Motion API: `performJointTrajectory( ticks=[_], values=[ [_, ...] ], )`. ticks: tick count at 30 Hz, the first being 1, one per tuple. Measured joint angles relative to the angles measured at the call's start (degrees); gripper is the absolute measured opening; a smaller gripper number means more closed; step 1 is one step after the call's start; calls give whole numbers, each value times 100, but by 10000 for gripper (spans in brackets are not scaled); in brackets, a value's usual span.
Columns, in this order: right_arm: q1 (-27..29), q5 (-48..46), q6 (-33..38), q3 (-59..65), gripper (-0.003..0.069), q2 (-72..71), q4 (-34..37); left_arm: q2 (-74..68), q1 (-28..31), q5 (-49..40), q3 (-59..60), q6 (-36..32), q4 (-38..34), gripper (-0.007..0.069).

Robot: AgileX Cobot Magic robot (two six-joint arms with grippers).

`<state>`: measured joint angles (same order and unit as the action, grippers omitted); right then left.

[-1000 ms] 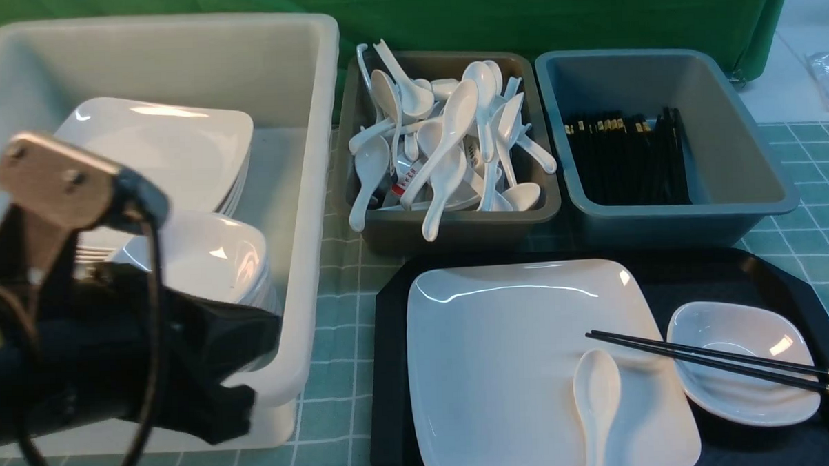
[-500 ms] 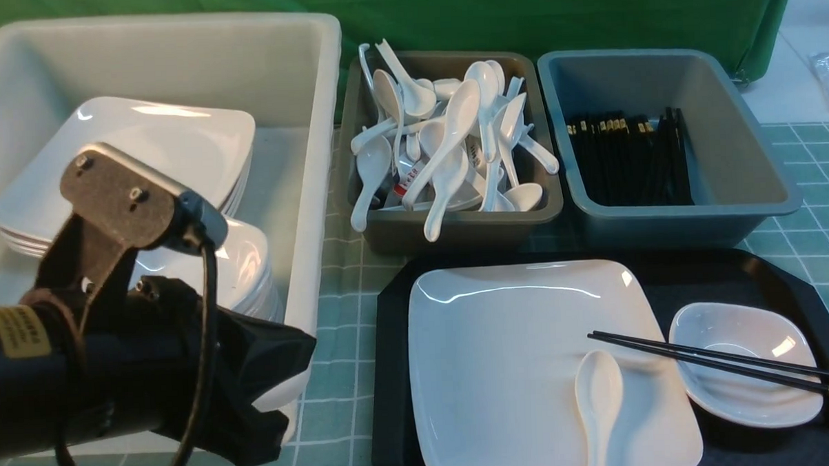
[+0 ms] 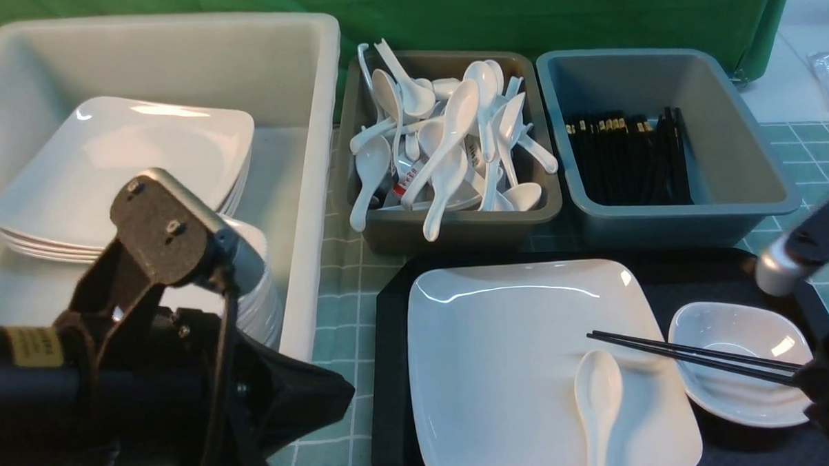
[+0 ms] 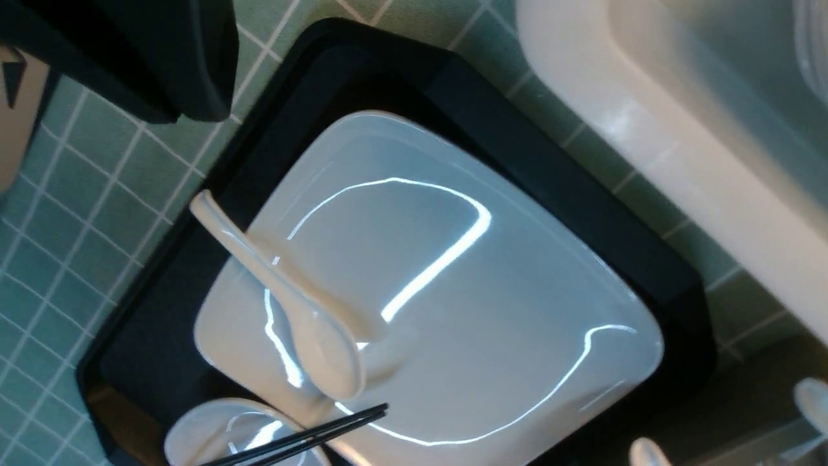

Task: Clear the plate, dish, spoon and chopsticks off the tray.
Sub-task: Use the right arm to grab a pair of chopsticks from the plate

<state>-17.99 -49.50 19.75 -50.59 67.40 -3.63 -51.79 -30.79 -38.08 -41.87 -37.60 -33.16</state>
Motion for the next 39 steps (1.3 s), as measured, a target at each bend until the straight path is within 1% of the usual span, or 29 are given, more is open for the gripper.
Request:
performJointTrajectory(
  ticks=[4,6,7,8,9,10,12,14,18,21,26,29,31,33,36,37,38,39],
  values=[
    [357,-34,490,-327,242,829,27,427,0,-43,-6,-146,-164,13],
    [554,-23,735,-524,301,1420,22,805,0,-49,-6,-170,-218,13],
    [581,-14,823,-578,321,1590,22,898,0,-49,-6,-175,-223,13],
    [606,10,925,-640,358,1796,22,1002,0,-49,-10,-189,-235,13],
    [614,10,925,-640,366,1836,22,1021,0,-55,-10,-194,-235,13],
    [627,36,1132,-740,428,2093,22,1143,0,-64,-10,-269,-241,13],
    [630,148,1402,-875,491,2467,22,1241,0,-80,-10,-312,-241,13],
    [630,315,1552,-914,505,2603,22,1268,0,-80,-10,-368,-241,13],
    [630,662,1840,-951,504,2859,-76,1275,0,-80,-10,-400,-241,13],
    [630,721,1909,-970,503,3024,-227,1275,0,-80,-10,-400,-241,13],
    [630,831,2041,-970,502,3295,-274,1279,0,-80,-10,-400,-241,13],
    [630,952,2062,-971,479,3433,-281,1279,0,-80,-10,-400,-241,13],
    [630,1026,2073,-971,429,3509,-281,1279,0,-80,-10,-400,-241,13],
    [630,1039,2083,-971,365,3553,-281,1279,0,-80,-10,-400,-241,13],
    [630,1034,2090,-971,246,3558,-281,1279,0,-80,-10,-400,-241,13],
    [630,1034,2090,-971,236,3558,-281,1279,0,-80,-10,-400,-241,13],
    [630,1003,2106,-976,160,3558,-281,1279,0,-80,-10,-406,-241,13],
    [630,947,2132,-976,127,3558,-281,1279,0,-80,-10,-413,-236,13]
  ],
)
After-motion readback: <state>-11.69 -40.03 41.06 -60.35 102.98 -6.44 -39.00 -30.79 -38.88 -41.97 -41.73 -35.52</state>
